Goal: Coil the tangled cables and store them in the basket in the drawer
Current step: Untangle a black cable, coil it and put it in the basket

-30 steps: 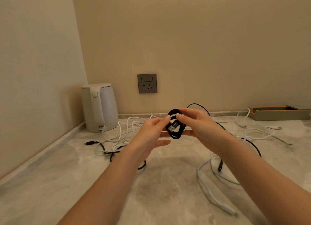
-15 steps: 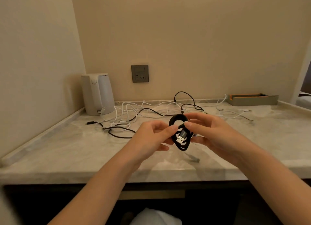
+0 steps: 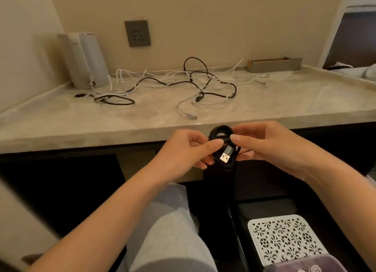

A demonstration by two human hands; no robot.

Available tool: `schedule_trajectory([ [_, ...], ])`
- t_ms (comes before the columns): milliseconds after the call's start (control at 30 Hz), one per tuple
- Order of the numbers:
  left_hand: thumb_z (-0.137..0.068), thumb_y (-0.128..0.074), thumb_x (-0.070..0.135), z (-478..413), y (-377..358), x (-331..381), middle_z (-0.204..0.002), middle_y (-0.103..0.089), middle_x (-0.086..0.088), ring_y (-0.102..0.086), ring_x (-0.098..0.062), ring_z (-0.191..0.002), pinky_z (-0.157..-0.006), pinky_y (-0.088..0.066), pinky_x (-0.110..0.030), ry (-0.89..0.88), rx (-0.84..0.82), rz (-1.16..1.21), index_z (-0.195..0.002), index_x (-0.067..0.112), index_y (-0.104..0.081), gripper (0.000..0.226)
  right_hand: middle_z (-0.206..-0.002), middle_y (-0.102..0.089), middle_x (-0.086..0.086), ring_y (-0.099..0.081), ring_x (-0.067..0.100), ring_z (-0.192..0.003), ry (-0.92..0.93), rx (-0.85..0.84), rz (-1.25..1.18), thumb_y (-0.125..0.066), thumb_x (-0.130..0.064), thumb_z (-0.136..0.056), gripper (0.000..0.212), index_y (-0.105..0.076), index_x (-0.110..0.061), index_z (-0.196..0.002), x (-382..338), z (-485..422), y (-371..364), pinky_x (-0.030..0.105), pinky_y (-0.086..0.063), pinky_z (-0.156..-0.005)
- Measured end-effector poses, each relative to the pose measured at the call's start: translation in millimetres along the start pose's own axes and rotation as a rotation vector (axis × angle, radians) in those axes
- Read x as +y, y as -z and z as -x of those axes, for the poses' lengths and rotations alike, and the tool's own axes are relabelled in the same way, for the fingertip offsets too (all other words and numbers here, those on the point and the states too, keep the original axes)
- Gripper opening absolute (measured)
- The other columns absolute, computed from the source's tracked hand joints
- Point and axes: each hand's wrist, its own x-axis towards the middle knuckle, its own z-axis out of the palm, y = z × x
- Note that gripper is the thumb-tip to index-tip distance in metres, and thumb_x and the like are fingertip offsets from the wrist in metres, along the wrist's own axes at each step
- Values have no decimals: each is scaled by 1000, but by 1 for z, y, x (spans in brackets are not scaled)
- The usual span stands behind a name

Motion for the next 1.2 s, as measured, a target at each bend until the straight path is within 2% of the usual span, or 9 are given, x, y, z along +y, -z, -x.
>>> schedule_trajectory([
  [333, -87, -65, 30, 6, -103, -64, -76, -70, -6, -66, -6, -70, -59, -53, -16, 186, -195, -49, -96, 2, -67, 29, -104, -72, 6, -67, 18, -101, -252, -21, 13, -63, -27, -81, 33, -69, -12, -110, 97, 62, 46, 30, -54, -88],
  [633, -90, -62, 31, 2, -189, -138, -87, -68, -8, -66, -7, -79, -63, -54, -15, 404, -347, -64, -88, 9, -62, 23, -104, -70, 11, -66, 17, -96, -545, -13, 49, -64, -17, -86, 20, -70, -4, -101, 195, 96, 80, 27, -51, -84],
  [733, -93, -59, 30, 3, -221, -164, -94, -66, -10, -64, -7, -76, -59, -52, -14, 487, -377, -84, -97, 2, -62, 28, -102, -70, 13, -64, 20, -94, -634, -46, 55, -64, -15, -87, 19, -70, -2, -98, 226, 105, 89, 31, -53, -88],
  [833, -93, -59, 32, 5, -247, -191, -81, -62, -6, -60, -14, -74, -61, -47, -22, 532, -409, -170, -78, 11, -56, 26, -99, -69, 16, -63, 21, -91, -708, -52, 32, -65, -12, -86, 26, -64, 7, -104, 255, 115, 93, 40, -48, -96],
  [933, -93, -57, 33, 12, -260, -215, -63, -48, 1, -45, -11, -61, -58, -34, -24, 519, -464, -278, -64, 17, -51, 34, -104, -68, 22, -64, 25, -90, -796, -25, 16, -68, -9, -84, 25, -62, -5, -108, 281, 122, 92, 41, -49, -96],
  [967, -93, -57, 32, 16, -263, -219, -66, -51, 2, -47, -11, -64, -59, -35, -23, 516, -490, -297, -67, 17, -55, 30, -104, -67, 24, -63, 26, -89, -817, -31, 0, -68, -8, -84, 25, -61, -6, -107, 290, 124, 92, 40, -50, -94],
  [1033, -93, -55, 35, 21, -267, -231, -99, -63, -4, -56, -17, -95, -79, -44, -25, 464, -554, -432, -95, 14, -65, 23, -100, -67, 21, -62, 23, -84, -849, -55, 11, -69, -8, -83, 20, -62, -7, -102, 307, 129, 88, 32, -54, -81],
  [1100, -93, -52, 41, 25, -267, -242, -134, -50, -6, -44, -25, -125, -101, -38, -36, 369, -606, -676, -127, 13, -54, 45, -96, -67, 14, -62, 18, -79, -882, -77, 120, -70, -12, -82, 19, -64, -9, -100, 325, 134, 83, 23, -52, -68],
  [1200, -93, -48, 45, 30, -264, -253, -142, -40, -4, -34, -26, -134, -106, -28, -42, 260, -669, -895, -135, 14, -40, 53, -97, -65, 9, -61, 19, -80, -936, -107, 245, -71, -19, -79, 24, -62, -15, -101, 350, 142, 74, 26, -51, -69],
])
